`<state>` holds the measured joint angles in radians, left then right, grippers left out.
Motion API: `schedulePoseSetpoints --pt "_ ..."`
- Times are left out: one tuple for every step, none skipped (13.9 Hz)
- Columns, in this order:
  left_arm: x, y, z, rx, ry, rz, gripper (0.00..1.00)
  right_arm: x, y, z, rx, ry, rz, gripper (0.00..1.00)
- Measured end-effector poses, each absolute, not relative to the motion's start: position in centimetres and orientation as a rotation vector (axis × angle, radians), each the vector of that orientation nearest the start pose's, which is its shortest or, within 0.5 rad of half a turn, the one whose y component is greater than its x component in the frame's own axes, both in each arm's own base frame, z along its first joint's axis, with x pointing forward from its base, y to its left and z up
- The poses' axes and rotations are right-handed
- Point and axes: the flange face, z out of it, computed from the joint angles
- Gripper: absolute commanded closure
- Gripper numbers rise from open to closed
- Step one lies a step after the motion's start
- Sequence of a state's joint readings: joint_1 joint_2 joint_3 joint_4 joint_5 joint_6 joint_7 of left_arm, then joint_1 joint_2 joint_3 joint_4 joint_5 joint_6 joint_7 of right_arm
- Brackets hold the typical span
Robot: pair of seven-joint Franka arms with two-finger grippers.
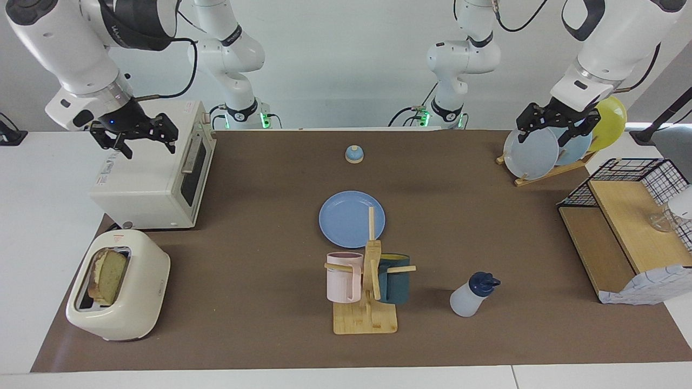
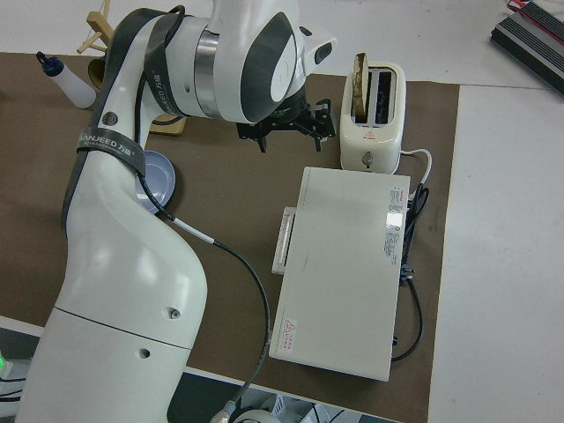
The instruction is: Put bread on plate and add seasoning
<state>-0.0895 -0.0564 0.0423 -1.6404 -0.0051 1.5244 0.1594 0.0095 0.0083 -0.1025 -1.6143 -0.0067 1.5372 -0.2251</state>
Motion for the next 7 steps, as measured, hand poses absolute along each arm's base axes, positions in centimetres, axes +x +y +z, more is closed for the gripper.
schedulePoseSetpoints --pt "53.06 -2.48 61.85 -3.134 0.325 0.093 0.0 54.9 -5.17 59.66 -3.126 -0.207 0.134 0.0" --pt "53.06 -2.44 61.87 -3.134 0.324 0.091 0.0 54.91 -5.17 59.65 -3.126 -0.207 0.135 0.0" --pt "53.07 -2.39 61.89 -3.135 0.322 0.091 0.0 54.91 -5.17 59.64 -3.126 -0.207 0.135 0.0" --pt "53.07 -2.37 61.89 -3.135 0.321 0.09 0.0 54.91 -5.18 59.64 -3.126 -0.207 0.135 0.0" --pt "53.08 -2.3 61.89 -3.135 0.32 0.09 0.0 54.91 -5.18 59.65 -3.126 -0.207 0.134 0.0" --pt "53.08 -2.2 61.89 -3.135 0.317 0.09 0.0 54.95 -5.19 59.66 -3.126 -0.207 0.13 0.0" --pt "53.08 -2.11 61.89 -3.136 0.314 0.09 0.0 55.17 -5.23 59.76 -3.132 -0.207 0.101 0.0"
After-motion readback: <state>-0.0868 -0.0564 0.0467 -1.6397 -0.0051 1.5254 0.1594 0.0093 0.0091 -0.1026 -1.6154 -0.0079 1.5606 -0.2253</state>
